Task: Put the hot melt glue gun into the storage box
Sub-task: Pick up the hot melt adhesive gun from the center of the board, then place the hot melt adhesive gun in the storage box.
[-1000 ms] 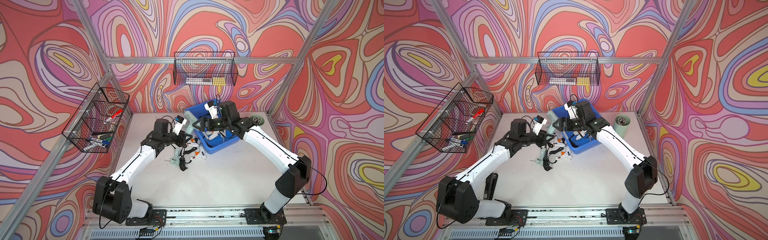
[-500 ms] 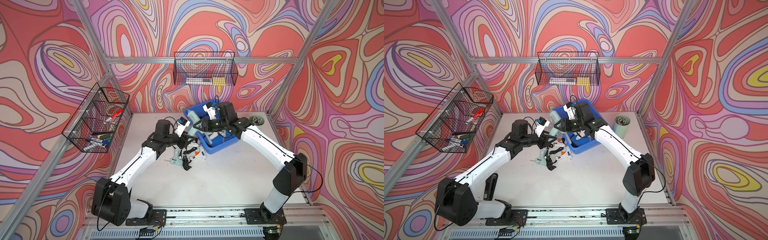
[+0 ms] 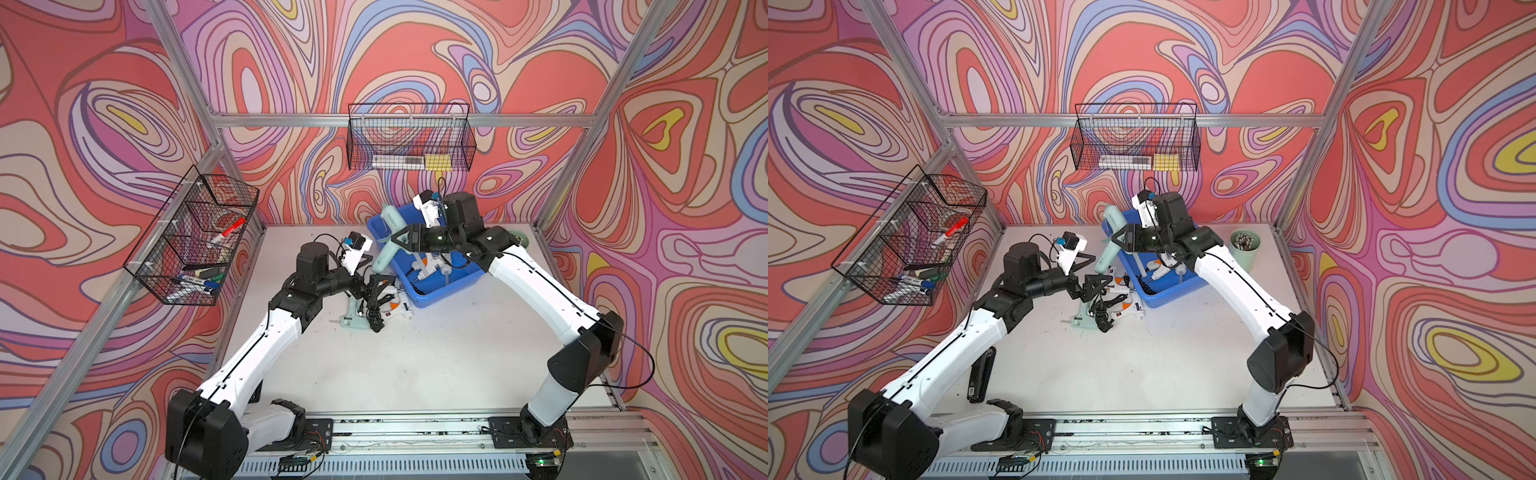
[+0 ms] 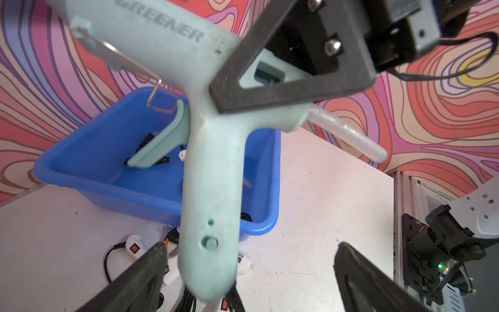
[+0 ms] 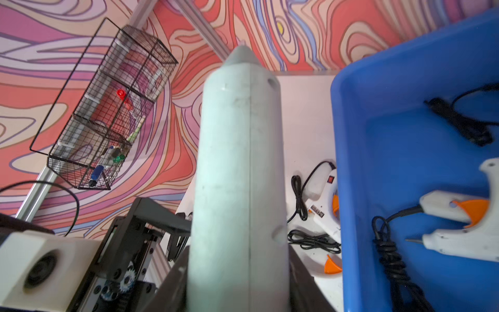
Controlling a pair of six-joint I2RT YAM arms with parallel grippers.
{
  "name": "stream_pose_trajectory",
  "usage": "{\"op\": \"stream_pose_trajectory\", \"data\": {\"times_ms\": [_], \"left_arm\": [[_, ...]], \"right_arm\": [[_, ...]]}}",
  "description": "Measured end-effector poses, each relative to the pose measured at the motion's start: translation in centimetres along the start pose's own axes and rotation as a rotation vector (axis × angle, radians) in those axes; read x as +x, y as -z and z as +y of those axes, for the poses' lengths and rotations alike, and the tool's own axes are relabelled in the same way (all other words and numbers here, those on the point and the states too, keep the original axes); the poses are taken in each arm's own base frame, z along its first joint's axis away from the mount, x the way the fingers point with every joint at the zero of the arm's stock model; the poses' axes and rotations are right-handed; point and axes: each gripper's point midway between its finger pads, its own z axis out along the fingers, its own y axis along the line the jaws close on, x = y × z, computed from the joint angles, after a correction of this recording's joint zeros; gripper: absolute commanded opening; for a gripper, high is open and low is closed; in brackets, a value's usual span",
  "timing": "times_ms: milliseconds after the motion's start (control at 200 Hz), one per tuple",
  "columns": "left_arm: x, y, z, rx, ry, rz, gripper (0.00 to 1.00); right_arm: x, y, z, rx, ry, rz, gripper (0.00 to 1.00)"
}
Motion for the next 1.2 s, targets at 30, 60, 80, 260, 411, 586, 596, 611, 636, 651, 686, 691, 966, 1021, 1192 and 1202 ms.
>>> {"op": "stream_pose_trajectory", "data": {"times_ms": [30,60,80,260,411,586,596,611,636,651,686,691,966,1021,1192,1202], "left_arm": [[-0.3,0.3,-0.2,-0.003,-0.003,-0.013,0.99],[-0.6,0.6,-0.4,-0.006,-0.003,-0.024,0.99],[-0.8,0.8,-0.5,-0.007,-0.002,-0.031,0.99],[-1.4,2.1,-1.0,-0.032,0.012,-0.070,0.99],[-1.4,2.6,-0.4,-0.084,0.034,-0.080,0.99],[-0.5,2.9,1.7,-0.205,0.085,-0.065,0.99],[-0.5,2.9,1.8,-0.212,0.088,-0.065,0.99],[-0.4,2.9,2.0,-0.224,0.093,-0.063,0.99],[-0.3,3.0,2.3,-0.241,0.100,-0.061,0.99],[-0.1,3.0,2.5,-0.251,0.105,-0.059,0.99],[0.1,3.0,2.9,-0.275,0.115,-0.053,0.99],[0.2,3.1,2.9,-0.277,0.116,-0.053,0.99],[2.2,3.3,4.9,-0.388,0.184,-0.012,0.99],[2.9,3.4,5.3,-0.410,0.197,-0.001,0.99],[4.3,4.0,6.7,-0.502,0.236,0.021,0.99],[4.3,4.0,6.8,-0.506,0.238,0.021,0.99]], "right_arm": [[-0.9,0.8,-0.1,0.007,0.003,-0.029,0.00],[-1.8,1.8,-0.2,0.014,0.004,-0.062,0.00],[-2.6,2.6,-0.3,0.021,0.006,-0.089,0.00],[-8.3,9.3,-1.6,0.071,0.001,-0.309,0.00],[-10.9,13.3,-2.6,0.144,0.002,-0.449,0.00],[-10.7,14.8,-4.4,0.248,-0.014,-0.523,0.00],[-10.7,14.8,-4.5,0.253,-0.015,-0.525,0.00],[-10.6,14.8,-4.8,0.263,-0.019,-0.527,0.00],[-10.5,14.7,-5.3,0.280,-0.025,-0.529,0.00],[-10.4,14.6,-5.6,0.288,-0.031,-0.531,0.00],[-10.1,14.3,-6.2,0.305,-0.042,-0.530,0.00],[-10.1,14.2,-6.3,0.307,-0.043,-0.529,0.00],[-7.8,9.7,-11.3,0.369,-0.152,-0.473,0.00],[-7.6,8.3,-12.4,0.376,-0.168,-0.458,0.00],[-6.6,4.1,-15.9,0.393,-0.217,-0.418,0.00],[-6.6,3.9,-16.2,0.393,-0.222,-0.418,0.00]]}}
